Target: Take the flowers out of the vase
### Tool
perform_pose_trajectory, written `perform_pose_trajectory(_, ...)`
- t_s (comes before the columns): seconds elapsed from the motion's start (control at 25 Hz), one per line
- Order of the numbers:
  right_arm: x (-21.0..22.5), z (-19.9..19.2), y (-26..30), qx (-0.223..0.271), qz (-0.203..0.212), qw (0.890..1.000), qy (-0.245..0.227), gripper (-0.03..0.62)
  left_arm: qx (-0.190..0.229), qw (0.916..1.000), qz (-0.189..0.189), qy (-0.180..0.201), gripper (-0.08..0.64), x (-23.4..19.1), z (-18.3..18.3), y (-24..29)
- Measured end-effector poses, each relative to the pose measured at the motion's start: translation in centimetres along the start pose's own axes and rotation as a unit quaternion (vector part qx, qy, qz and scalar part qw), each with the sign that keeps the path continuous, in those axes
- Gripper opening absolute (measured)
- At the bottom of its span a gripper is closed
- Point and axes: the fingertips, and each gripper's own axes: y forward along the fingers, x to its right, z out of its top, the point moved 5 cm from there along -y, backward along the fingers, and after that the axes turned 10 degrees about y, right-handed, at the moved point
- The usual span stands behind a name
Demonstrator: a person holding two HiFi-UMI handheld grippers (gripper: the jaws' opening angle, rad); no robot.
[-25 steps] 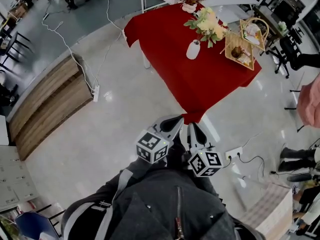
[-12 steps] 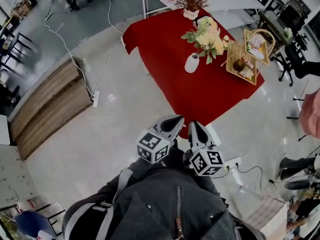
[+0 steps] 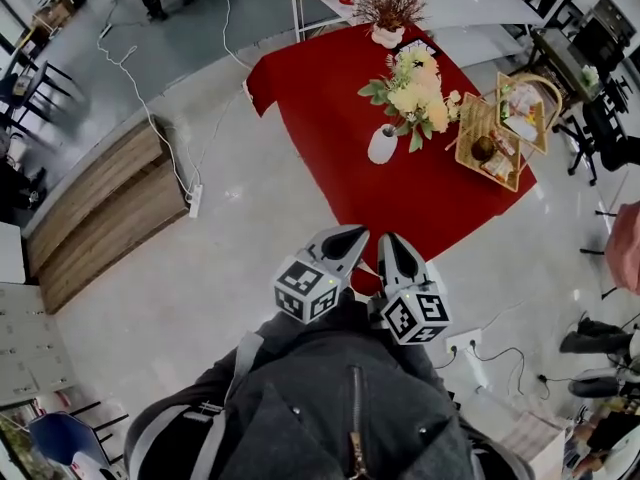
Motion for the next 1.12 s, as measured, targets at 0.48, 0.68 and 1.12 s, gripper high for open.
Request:
perform_pose_trajectory(0.48, 4.7, 4.2, 3.3, 0.019, 0.011, 1.000, -0.006, 0.015, 0.006, 0.9999, 0.003, 0.008, 0.008, -1.9, 0.9, 6.3)
perform_pose_trajectory(0.68, 5.7, 4.3, 4.1, 0.010, 0.013, 1.000, -0.004, 0.015, 0.008, 0.9999, 0.010, -0.001, 0.008, -2.4, 0.6, 7.4)
perform_pose_trajectory(1.12, 5.2, 3.1, 4.4, -0.010, 0.020, 1.000, -0.006, 0.015, -0.004, 0.9998, 0.014, -0.014, 0.008, -2.4, -0.5, 7.1)
